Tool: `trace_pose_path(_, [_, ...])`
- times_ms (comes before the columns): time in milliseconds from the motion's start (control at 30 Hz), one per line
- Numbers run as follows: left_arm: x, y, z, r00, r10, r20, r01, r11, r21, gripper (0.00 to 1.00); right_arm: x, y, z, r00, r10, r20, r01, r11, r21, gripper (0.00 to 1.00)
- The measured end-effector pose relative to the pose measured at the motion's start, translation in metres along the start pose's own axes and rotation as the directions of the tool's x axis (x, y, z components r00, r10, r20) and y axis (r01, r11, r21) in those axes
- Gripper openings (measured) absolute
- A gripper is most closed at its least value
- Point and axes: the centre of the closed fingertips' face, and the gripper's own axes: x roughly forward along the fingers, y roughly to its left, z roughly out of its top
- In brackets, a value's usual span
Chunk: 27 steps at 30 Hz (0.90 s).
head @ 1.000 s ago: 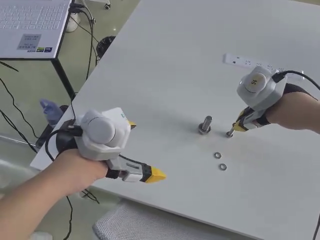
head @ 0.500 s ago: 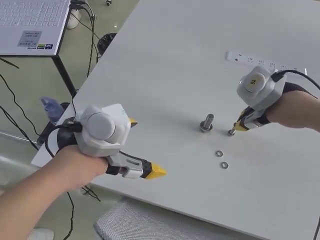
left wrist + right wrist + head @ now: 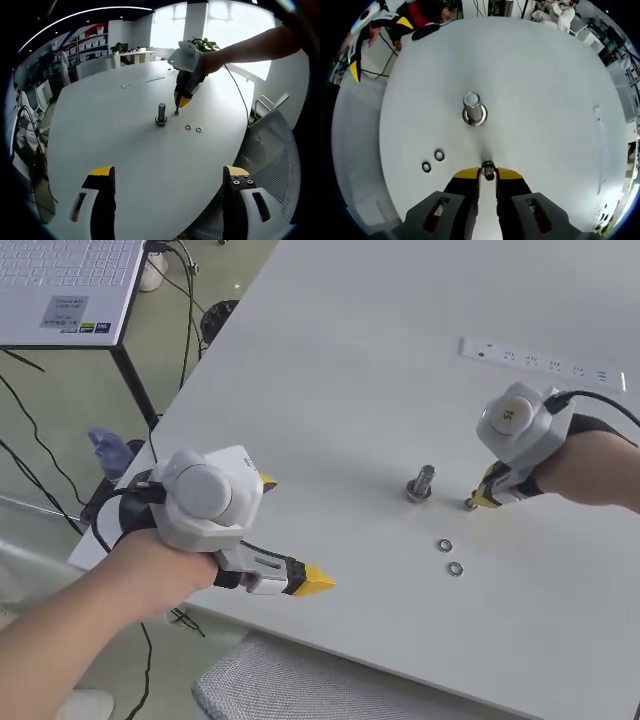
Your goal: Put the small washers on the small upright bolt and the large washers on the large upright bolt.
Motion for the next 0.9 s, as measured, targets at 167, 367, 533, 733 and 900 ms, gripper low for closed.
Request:
trace_pose_path(167, [0.0,0.002,-0.001,1.0,0.001,-0.001,-0.001,1.0,-0.004,0.88,0.005,0.002,-0.002,0.9999,0.008,-0.009,-0.008,1.0,-0.005,0.12])
trace_pose_path(367, [0.002,0.004,-0.002,1.0,-0.001,-0.008,0.001,1.0,-0.007,0.88,0.013,0.002,-0.006,0.9996,0.018,-0.02,-0.018,1.0,-0.003,0.12])
trace_pose_path(533, [0.002,0.004,-0.004,0.9998,-0.007,-0.016,0.007,1.0,-0.007,0.88,0.018,0.003,-0.007,0.9996,0.017,-0.024,-0.018,1.0,-0.016,0.12])
trace_pose_path(733, [0.002,0.005,-0.005,0.9998,-0.009,-0.017,0.009,1.0,-0.011,0.87,0.019,0.002,-0.005,0.9996,0.016,-0.022,-0.016,1.0,-0.026,0.12])
trace_pose_path(900, [0.004,0.003,-0.006,0.9997,-0.015,-0.019,0.015,1.0,-0.011,0.86,0.02,0.003,-0.005,0.9996,0.02,-0.021,-0.02,0.999,-0.027,0.13])
